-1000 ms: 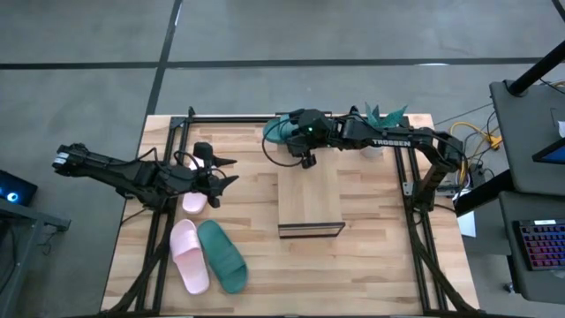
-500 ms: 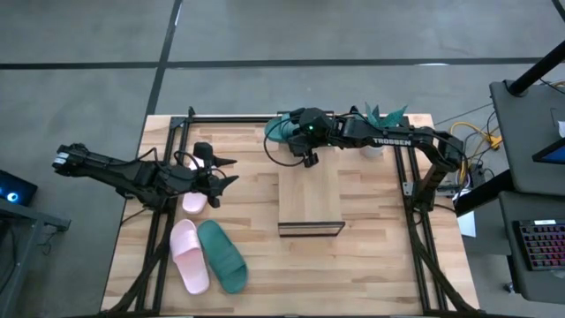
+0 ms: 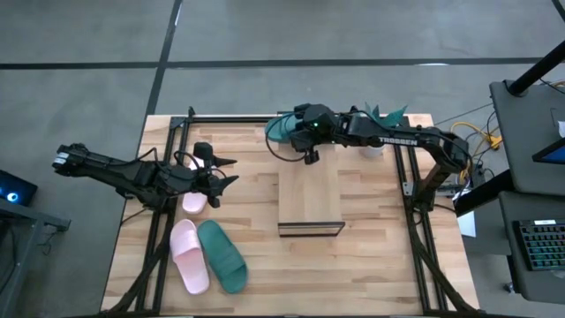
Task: Pick and place slides into the shelf
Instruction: Put the right green slipper on the shelf, then put the left green slipper on the shelf
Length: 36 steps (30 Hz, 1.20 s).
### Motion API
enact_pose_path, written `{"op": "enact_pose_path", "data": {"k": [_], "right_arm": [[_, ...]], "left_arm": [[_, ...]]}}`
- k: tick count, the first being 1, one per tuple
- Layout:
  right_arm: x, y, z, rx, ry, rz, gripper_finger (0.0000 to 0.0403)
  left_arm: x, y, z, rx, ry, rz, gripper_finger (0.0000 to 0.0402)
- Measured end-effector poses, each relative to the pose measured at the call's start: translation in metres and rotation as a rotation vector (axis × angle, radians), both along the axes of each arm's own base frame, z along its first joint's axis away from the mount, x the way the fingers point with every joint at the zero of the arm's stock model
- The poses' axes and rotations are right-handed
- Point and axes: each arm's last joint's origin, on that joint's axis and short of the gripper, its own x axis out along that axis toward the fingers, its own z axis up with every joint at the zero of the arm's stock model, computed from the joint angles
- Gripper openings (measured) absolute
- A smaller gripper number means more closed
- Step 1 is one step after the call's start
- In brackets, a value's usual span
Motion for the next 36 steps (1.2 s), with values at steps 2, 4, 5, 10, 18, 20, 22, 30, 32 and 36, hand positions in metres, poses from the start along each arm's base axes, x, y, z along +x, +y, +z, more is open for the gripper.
{"op": "enact_pose_path", "data": {"k": [2,4,5,10,18,20,22,30,32,36], "right_arm": [[0.0,0.0,0.0,0.001,-0.001,0.0,0.0097],[0.0,0.002,0.001,0.01,-0.008,-0.004,0.011],[0.0,0.003,0.004,0.015,-0.016,-0.006,0.0113],[-0.001,0.013,0.025,0.046,-0.097,-0.013,0.0114],[-0.025,0.027,0.073,0.118,-0.27,-0.056,0.0092],[-0.032,0.029,0.079,0.117,-0.279,-0.057,0.0087],[-0.037,0.03,0.084,0.115,-0.289,-0.056,0.0082],[-0.046,0.033,0.089,0.118,-0.279,-0.057,0.0068],[-0.047,0.033,0.088,0.122,-0.264,-0.058,0.0068],[-0.046,0.032,0.082,0.132,-0.222,-0.062,0.0072]], "left_arm": [[0.0,0.0,0.0,0.0,0.0,0.0,0.0213],[0.0,0.0,0.0,0.0,0.0,0.0,0.0213],[0.0,0.0,0.0,0.0,0.0,0.0,0.0213],[0.0,0.0,0.0,-0.047,-0.022,0.016,0.0213],[-0.002,-0.001,-0.006,-0.293,-0.081,0.077,0.0213],[-0.002,-0.002,-0.009,-0.404,-0.08,0.071,0.0213],[-0.003,-0.004,-0.011,-0.54,-0.078,0.054,0.0213],[-0.006,-0.014,-0.023,-1.177,0.067,0.038,0.0213],[-0.008,-0.017,-0.029,-1.332,0.152,0.1,0.0213],[-0.012,-0.02,-0.043,-1.496,0.337,0.263,0.0213]]}}
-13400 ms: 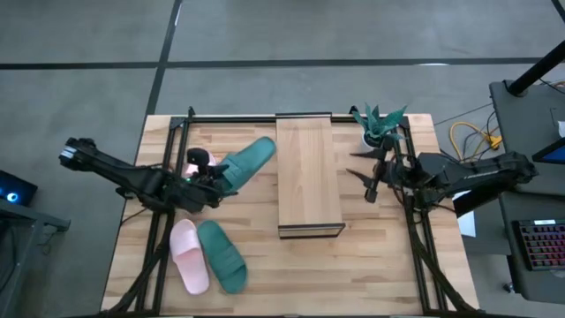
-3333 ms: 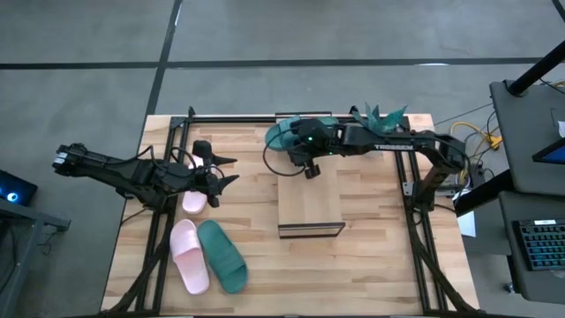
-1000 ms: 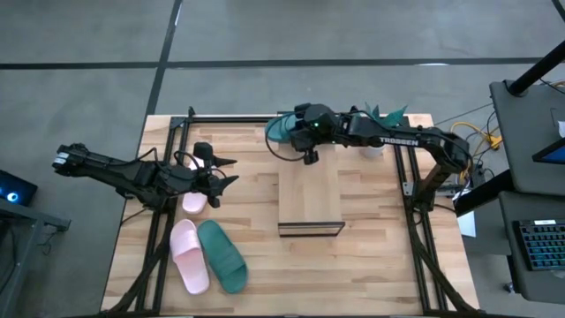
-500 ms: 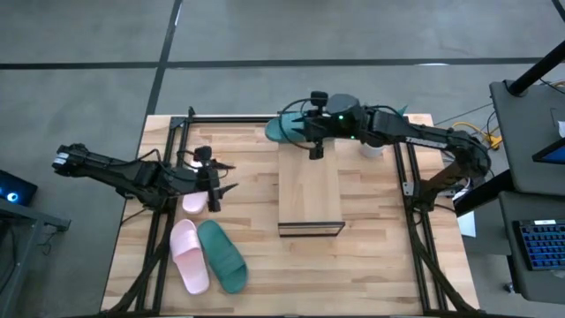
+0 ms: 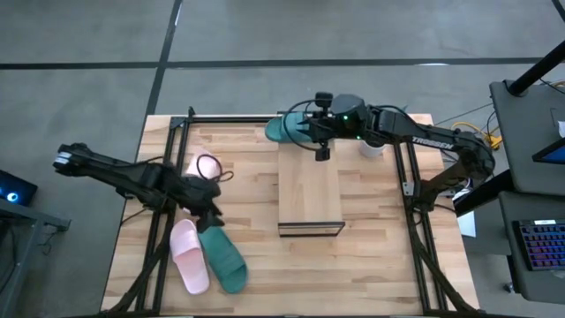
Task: Pick and place slides into the shelf
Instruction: Put the left green slipper on the shelf
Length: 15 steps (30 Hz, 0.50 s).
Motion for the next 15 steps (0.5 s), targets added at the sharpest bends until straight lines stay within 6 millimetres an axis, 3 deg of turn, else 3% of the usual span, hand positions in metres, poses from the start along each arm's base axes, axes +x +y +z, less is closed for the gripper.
{"op": "enact_pose_path", "data": {"k": [7,15], "right_arm": [[0.002,-0.001,-0.005,0.034,0.019,-0.015,0.0067],[0.001,0.0,-0.008,0.089,0.028,-0.043,0.0063]], "left_arm": [[0.013,-0.01,-0.016,-0.231,0.211,0.019,0.0213],[0.033,-0.025,-0.039,-0.204,0.307,-0.037,0.0213]]}}
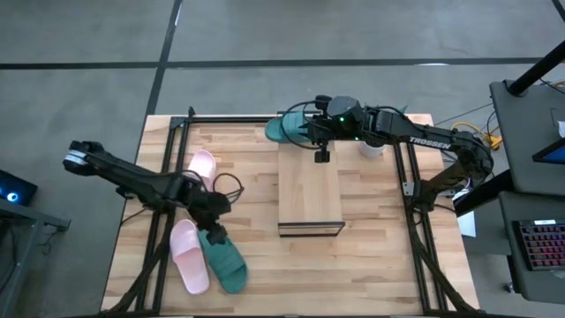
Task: Pick and place slides into the shelf
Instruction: Put the left green slipper on the shelf
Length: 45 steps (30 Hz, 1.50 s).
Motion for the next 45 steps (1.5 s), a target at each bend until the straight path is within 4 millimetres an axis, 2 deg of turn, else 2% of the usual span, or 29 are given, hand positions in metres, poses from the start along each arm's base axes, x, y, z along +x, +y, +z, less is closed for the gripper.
{"op": "enact_pose_path", "data": {"k": [7,16,31,34,38,45], "right_arm": [[-0.001,0.0,-0.002,0.034,0.01,-0.018,0.0063],[-0.001,0.001,-0.002,0.039,0.009,-0.021,0.0065],[-0.001,0.001,-0.002,0.042,0.008,-0.023,0.0061],[-0.001,0.0,-0.002,0.042,0.008,-0.023,0.0059],[-0.001,0.001,-0.002,0.042,0.009,-0.023,0.0059],[-0.002,0.001,-0.003,0.048,0.022,-0.025,0.006]], "left_arm": [[0.008,-0.016,-0.016,-0.008,0.072,-0.074,0.0213],[0.012,-0.032,-0.016,-0.051,0.071,-0.103,0.0212],[0.022,-0.039,-0.036,-0.046,0.158,-0.073,0.0212],[0.025,-0.042,-0.037,-0.059,0.135,-0.117,0.0211],[0.024,-0.046,-0.038,-0.052,0.098,-0.21,0.0186],[0.024,-0.046,-0.041,-0.05,0.109,-0.214,0.0108]]}}
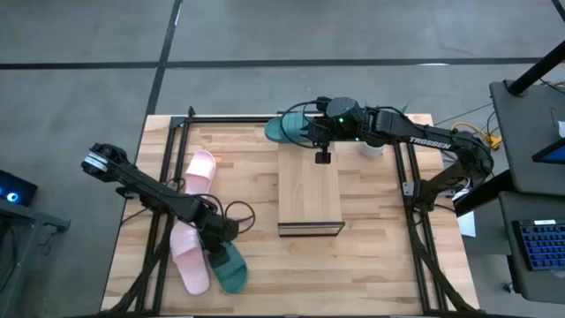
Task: Pick and place slides into the shelf
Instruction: Put the left green slipper on the shelf
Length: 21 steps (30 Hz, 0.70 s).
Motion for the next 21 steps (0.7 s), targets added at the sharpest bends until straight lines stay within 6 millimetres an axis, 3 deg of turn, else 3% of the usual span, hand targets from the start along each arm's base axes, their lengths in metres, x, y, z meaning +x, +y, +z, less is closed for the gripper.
{"op": "enact_pose_path", "data": {"k": [8,15,21], "right_arm": [[0.0,0.0,0.0,0.0,0.0,0.0,0.006],[0.0,0.0,0.0,-0.006,0.0,0.004,0.0061],[-0.001,0.003,0.002,-0.014,-0.002,0.019,0.0059]], "left_arm": [[0.0,-0.001,0.0,-0.021,-0.01,-0.041,0.001],[-0.001,-0.002,0.008,-0.07,-0.045,-0.127,0.0003],[-0.002,-0.002,0.03,-0.082,-0.143,-0.179,0.0002]]}}
